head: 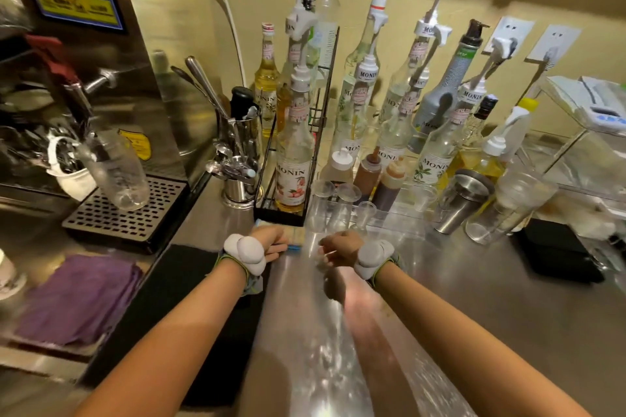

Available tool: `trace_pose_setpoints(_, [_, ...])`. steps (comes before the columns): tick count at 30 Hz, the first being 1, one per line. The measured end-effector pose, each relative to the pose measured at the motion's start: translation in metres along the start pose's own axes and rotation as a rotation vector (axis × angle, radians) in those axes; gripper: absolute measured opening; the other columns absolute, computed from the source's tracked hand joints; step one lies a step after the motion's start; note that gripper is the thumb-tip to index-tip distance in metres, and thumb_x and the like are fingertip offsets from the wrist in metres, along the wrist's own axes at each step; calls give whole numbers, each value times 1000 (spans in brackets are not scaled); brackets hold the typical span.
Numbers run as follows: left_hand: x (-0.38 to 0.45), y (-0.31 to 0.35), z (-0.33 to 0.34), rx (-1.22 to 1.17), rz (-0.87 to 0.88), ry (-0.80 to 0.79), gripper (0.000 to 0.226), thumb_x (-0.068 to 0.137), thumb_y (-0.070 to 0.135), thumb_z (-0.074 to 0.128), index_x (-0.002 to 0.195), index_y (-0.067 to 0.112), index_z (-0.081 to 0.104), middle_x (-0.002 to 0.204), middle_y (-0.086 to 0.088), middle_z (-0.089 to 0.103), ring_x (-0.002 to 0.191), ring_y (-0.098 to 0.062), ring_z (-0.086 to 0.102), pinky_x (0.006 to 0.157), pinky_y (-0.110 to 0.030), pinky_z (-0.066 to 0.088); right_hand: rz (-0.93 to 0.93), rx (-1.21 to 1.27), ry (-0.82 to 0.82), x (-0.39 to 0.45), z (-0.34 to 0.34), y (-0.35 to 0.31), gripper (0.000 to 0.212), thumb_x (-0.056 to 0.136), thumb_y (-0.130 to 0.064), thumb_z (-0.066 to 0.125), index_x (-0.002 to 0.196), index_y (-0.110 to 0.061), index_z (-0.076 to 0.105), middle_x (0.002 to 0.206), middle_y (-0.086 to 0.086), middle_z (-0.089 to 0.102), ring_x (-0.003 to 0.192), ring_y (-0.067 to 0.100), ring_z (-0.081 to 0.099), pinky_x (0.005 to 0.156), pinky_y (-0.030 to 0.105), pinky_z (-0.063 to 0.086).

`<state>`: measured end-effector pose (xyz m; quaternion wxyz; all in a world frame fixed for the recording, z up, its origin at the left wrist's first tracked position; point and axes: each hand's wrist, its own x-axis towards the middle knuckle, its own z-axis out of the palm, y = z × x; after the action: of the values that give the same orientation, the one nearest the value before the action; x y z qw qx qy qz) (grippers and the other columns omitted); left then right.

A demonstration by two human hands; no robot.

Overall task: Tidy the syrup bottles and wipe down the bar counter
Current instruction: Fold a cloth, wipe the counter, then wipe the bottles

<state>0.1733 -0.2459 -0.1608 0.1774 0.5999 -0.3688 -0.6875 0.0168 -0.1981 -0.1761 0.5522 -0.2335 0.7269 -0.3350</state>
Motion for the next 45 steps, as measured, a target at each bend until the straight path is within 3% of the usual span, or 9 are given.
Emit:
trace_pose_setpoints(8, [21,4,-49,47,-42,72,27,99,6,38,73,7,45,68,-4,39,60,-15,45,52,-23,28,-115,34,-6,6,68,-27,16,92,-2,48,79,-7,55,66,7,53,57,16,50,55,23,44])
trace_pose_setpoints(11, [28,6,-53,2,-61,65,28,100,5,33,122,6,51,83,-9,55,76,-16,64,50,-22,32,-40,66,-22,12,82,-31,32,92,3,43,64,-10,49,58,5,48,50,14,44,51,21,36])
trace_pose_setpoints(13, [32,6,-53,49,-55,71,38,100,8,33,135,5,47,86,-10,59,58,-12,71,36,-16,37,25,53,-53,15,90,-33,34,92,2,44,61,-11,46,52,4,46,44,12,41,48,20,31])
trace_pose_setpoints(17, [41,8,-49,96,-40,19,28,97,-5,35,86,0,60,91,-11,56,83,-21,60,24,-7,32,26,-26,-73,16,101,-28,28,93,-12,52,66,-14,48,54,2,53,48,11,51,52,20,41])
trace_pose_setpoints(21, [42,9,-51,102,-39,0,28,94,0,46,68,9,52,62,-2,50,25,-1,51,24,-6,29,-34,10,21,21,106,-25,26,91,-7,56,66,-10,48,66,8,51,51,13,53,50,22,47])
trace_pose_setpoints(27, [47,10,-56,147,-10,-52,30,93,6,52,63,8,51,23,8,47,14,1,39,25,-3,25,-11,145,47,11,98,-24,29,91,3,52,65,-9,46,67,10,52,51,15,55,34,12,46])
trace_pose_setpoints(36, [34,23,-51,306,164,-87,32,92,20,58,117,1,64,94,-17,64,51,-14,48,31,-11,31,-79,94,63,-17,75,-37,35,90,15,30,72,0,57,71,10,55,62,17,54,37,14,48])
trace_pose_setpoints(40, [18,26,-46,345,133,-72,32,91,29,59,64,12,55,47,1,49,29,-5,38,33,-13,25,-82,79,87,-27,63,-39,27,91,3,48,111,12,62,80,16,61,62,19,57,39,16,51])
trace_pose_setpoints(45, [-9,28,-34,314,119,-78,35,87,20,62,55,14,48,22,9,41,14,-2,31,27,-5,22,-139,64,125,-44,44,-37,16,87,-3,56,73,-1,63,73,15,60,54,20,59,40,19,53])
